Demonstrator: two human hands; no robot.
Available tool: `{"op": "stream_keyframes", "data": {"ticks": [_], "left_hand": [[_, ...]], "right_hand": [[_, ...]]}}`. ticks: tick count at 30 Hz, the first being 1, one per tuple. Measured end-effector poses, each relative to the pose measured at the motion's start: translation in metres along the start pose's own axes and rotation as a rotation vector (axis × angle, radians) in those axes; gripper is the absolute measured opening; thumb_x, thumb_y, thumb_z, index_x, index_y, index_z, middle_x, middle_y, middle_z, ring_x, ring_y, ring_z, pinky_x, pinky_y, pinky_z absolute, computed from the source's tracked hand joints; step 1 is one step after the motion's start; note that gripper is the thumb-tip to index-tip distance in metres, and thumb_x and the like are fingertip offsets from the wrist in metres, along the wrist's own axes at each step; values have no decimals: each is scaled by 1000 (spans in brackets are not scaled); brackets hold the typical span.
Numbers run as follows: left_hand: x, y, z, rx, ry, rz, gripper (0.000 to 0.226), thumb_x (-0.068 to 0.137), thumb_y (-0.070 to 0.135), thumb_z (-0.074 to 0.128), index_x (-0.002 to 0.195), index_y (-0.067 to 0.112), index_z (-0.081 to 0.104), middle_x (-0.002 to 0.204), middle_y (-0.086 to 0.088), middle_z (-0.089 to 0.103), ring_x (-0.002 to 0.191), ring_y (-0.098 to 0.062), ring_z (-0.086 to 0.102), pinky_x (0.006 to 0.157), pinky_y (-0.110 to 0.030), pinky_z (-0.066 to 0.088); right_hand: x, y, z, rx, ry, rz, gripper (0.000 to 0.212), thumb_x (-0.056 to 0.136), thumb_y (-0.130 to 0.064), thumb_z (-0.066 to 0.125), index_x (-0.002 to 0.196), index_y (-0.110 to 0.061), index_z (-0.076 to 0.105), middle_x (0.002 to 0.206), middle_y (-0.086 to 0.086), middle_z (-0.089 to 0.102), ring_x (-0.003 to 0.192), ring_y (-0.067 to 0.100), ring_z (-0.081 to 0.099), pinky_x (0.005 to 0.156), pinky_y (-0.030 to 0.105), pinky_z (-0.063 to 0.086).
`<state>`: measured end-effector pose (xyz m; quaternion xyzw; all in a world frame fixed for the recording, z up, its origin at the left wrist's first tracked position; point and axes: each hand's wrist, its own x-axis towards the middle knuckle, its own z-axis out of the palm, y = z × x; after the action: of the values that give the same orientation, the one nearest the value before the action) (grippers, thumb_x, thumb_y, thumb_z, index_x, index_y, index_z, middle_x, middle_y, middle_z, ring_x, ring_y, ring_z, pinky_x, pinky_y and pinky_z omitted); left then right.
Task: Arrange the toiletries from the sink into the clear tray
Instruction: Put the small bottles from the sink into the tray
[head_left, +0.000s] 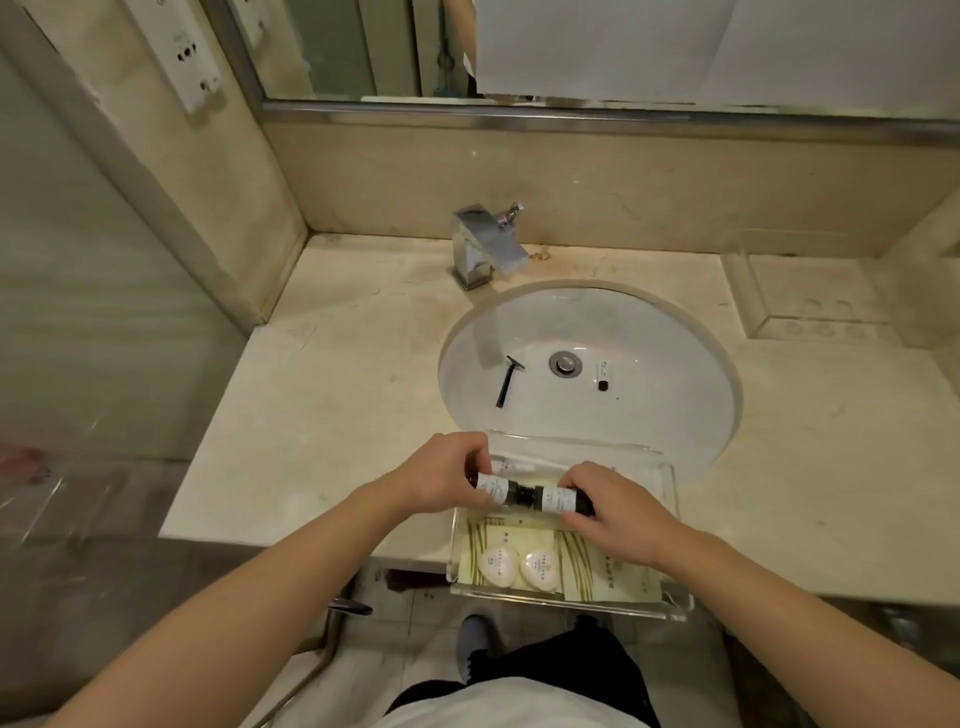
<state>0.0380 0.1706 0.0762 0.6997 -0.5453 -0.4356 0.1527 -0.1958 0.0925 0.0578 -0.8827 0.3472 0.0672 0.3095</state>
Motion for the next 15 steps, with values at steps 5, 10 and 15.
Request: {"op": "stream_keyframes", "data": {"ticks": [5, 10, 15], "left_hand": [[0, -3, 0, 205, -60, 62, 24, 71, 17, 78, 81, 19, 56, 91, -6, 66, 78, -22, 60, 68, -33, 49], [-1, -5, 6, 337, -126, 116, 26, 71, 24, 80, 84, 19, 58, 96, 0, 67, 86, -19, 60, 74, -34, 49], [0, -2, 9, 443, -164, 175, 30, 74, 27, 79, 95, 13, 61, 97, -1, 65, 88, -21, 58, 76, -35, 49]], "right_hand": [[-3, 5, 12, -117, 51, -57, 30, 83, -42, 58, 107, -26, 57, 97, -10, 46, 90, 13, 45, 82, 29, 43], [-6, 5, 20, -153, 73, -75, 32, 82, -40, 60, 110, -26, 60, 102, -8, 50, 95, 13, 46, 86, 28, 40], [-5, 7, 25, -179, 105, -104, 29, 80, -41, 62, 105, -26, 59, 100, -9, 54, 93, 13, 49, 81, 26, 39]]}}
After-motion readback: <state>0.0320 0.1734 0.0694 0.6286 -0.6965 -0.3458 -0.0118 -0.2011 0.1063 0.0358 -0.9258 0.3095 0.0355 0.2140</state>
